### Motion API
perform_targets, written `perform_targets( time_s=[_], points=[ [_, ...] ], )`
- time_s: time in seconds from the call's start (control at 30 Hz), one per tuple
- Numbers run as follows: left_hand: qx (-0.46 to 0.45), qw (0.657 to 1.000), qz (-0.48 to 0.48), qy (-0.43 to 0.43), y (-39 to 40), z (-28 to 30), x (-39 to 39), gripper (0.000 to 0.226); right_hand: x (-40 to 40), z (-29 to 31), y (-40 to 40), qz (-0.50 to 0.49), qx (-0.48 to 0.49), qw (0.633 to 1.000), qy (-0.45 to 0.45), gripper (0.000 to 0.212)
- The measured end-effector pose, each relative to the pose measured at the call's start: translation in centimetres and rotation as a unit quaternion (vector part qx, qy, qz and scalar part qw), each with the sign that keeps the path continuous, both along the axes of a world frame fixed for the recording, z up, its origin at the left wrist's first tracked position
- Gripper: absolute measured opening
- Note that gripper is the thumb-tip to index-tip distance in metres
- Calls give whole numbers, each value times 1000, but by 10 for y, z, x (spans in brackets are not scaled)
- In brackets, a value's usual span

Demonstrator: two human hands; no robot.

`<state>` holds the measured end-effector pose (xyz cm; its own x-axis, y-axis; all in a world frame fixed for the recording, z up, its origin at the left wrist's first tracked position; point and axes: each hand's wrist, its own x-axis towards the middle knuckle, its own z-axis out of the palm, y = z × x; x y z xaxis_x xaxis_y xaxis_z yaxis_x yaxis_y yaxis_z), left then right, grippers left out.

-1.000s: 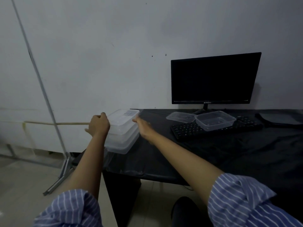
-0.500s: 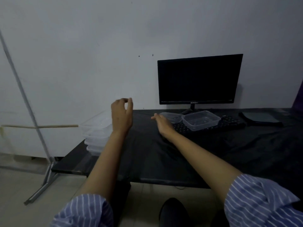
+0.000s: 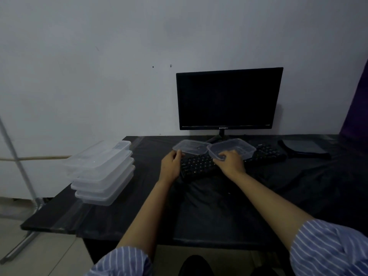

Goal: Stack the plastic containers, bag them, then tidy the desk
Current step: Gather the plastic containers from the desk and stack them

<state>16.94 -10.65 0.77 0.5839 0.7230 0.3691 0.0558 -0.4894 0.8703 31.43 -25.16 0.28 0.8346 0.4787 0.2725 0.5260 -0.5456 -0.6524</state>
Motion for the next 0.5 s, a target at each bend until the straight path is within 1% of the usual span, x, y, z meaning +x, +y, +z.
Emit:
perform_targets(
  time_s=[0.13,0.2,0.27,0.33,0.43,0.5],
  points=[
    [-59,998,-3,-22,0,-9,9,37,6,-10,-1,42,77,996,8,19],
    [-113,992,-17,-44,2,-12,13,40,5,-9,1,63,120,991,-3,17],
    [-213,973,-46,-77,5,-11,16,45,2,-3,5,87,147,984,-45,18],
    [-297,947,-70,-97,11,-11,18,51,-2,5,11,125,161,977,-65,19],
    [-389,906,-100,-136,23,-10,17,57,-10,13,21,203,154,965,-65,17],
    [-425,886,-111,-152,33,-9,14,61,-14,15,27,246,148,956,-54,16]
  ],
)
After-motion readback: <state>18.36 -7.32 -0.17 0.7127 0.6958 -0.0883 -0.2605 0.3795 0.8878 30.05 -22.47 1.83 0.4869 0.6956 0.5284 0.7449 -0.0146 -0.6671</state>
